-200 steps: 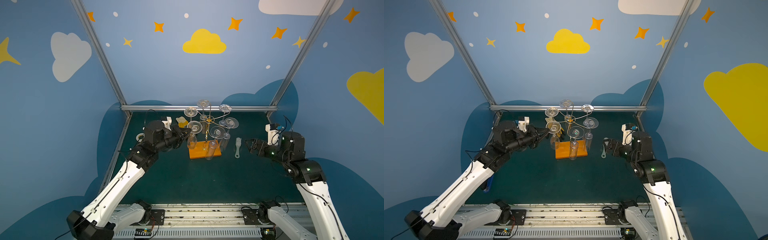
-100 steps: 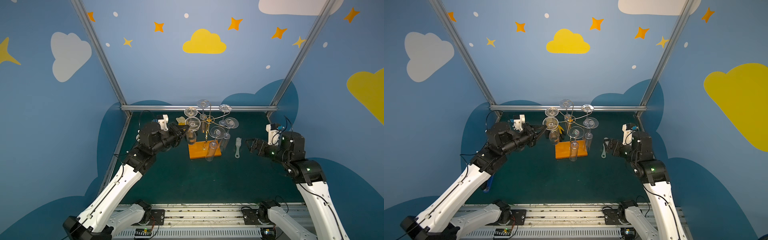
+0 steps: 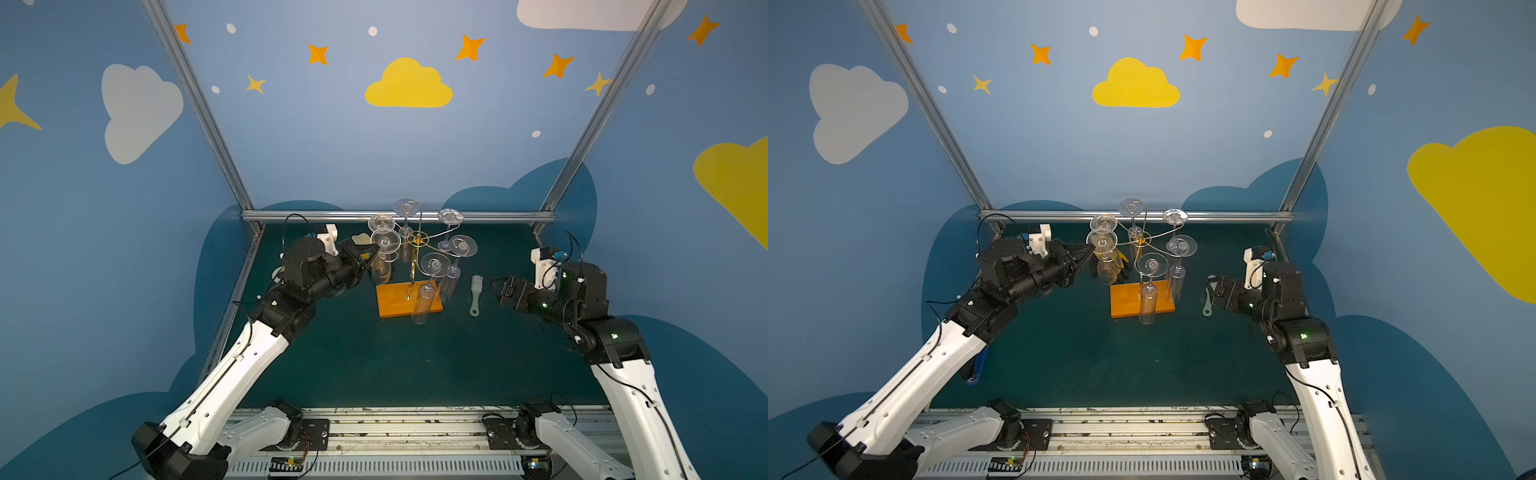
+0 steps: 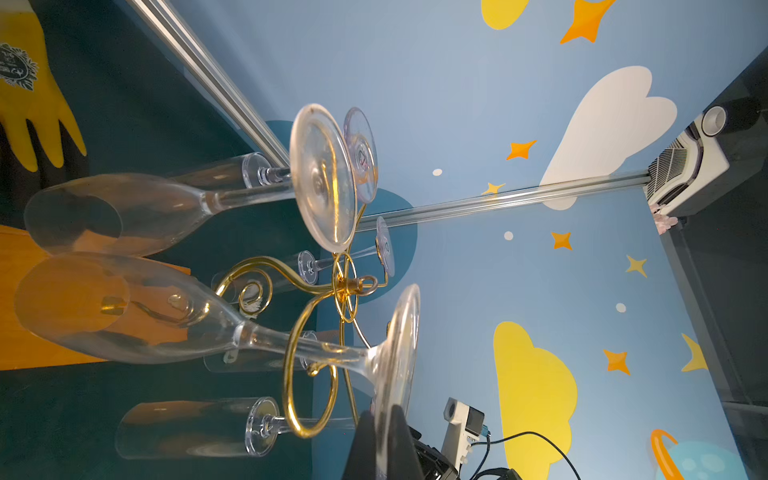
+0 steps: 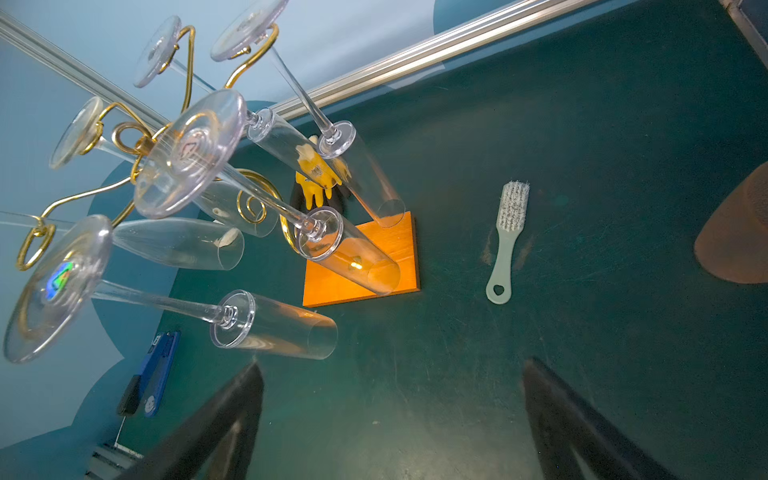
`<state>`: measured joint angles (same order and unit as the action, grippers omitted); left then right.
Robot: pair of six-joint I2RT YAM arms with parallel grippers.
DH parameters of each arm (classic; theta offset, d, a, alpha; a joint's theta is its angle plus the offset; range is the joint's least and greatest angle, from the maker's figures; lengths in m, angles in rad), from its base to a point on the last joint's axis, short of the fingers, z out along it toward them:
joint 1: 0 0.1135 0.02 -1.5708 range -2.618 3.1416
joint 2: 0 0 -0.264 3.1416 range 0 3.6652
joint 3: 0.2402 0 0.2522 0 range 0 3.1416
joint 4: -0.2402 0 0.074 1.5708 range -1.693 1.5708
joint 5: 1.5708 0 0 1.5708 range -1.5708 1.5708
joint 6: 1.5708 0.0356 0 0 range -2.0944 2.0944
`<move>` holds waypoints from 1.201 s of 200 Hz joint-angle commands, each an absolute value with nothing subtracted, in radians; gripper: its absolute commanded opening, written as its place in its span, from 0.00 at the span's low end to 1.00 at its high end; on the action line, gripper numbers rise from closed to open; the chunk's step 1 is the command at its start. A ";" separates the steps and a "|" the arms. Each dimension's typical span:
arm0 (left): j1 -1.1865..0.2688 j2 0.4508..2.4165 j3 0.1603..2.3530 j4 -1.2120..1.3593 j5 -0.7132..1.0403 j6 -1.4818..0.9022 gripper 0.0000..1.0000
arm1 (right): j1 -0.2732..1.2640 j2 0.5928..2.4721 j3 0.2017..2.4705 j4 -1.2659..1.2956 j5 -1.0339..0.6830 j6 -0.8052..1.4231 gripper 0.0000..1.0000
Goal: Take the wine glass off the wine glass rack
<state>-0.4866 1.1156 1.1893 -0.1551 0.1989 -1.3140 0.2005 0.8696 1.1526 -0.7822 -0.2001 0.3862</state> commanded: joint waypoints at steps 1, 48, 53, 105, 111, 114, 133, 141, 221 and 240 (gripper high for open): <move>-0.488 1.136 1.234 -0.092 0.249 -1.284 0.03 | 0.206 0.881 1.195 -0.800 -0.186 0.394 0.95; -0.493 1.180 1.256 -0.072 0.315 -1.304 0.03 | 0.206 0.887 1.191 -0.781 -0.186 0.403 0.95; -0.495 1.181 1.256 -0.072 0.317 -1.304 0.03 | 0.206 0.887 1.193 -0.781 -0.185 0.401 0.95; -0.515 1.204 1.268 -0.061 0.404 -1.299 0.03 | 0.206 0.888 1.191 -0.782 -0.182 0.393 0.95; -0.518 1.204 1.270 -0.065 0.412 -1.293 0.03 | 0.206 0.888 1.192 -0.782 -0.183 0.394 0.95; -0.520 1.204 1.269 -0.068 0.417 -1.289 0.03 | 0.206 0.889 1.191 -0.782 -0.183 0.394 0.95; -0.526 1.190 1.253 -0.078 0.431 -1.281 0.03 | 0.206 0.890 1.195 -0.785 -0.184 0.394 0.95; -0.528 1.181 1.241 -0.085 0.432 -1.280 0.03 | 0.205 0.887 1.195 -0.785 -0.186 0.394 0.95; -0.538 0.996 1.104 -0.207 0.377 -1.263 0.03 | 0.206 0.867 1.201 -0.801 -0.202 0.393 0.95; -0.538 0.921 1.061 -0.257 0.323 -1.254 0.03 | 0.206 0.861 1.207 -0.802 -0.205 0.392 0.95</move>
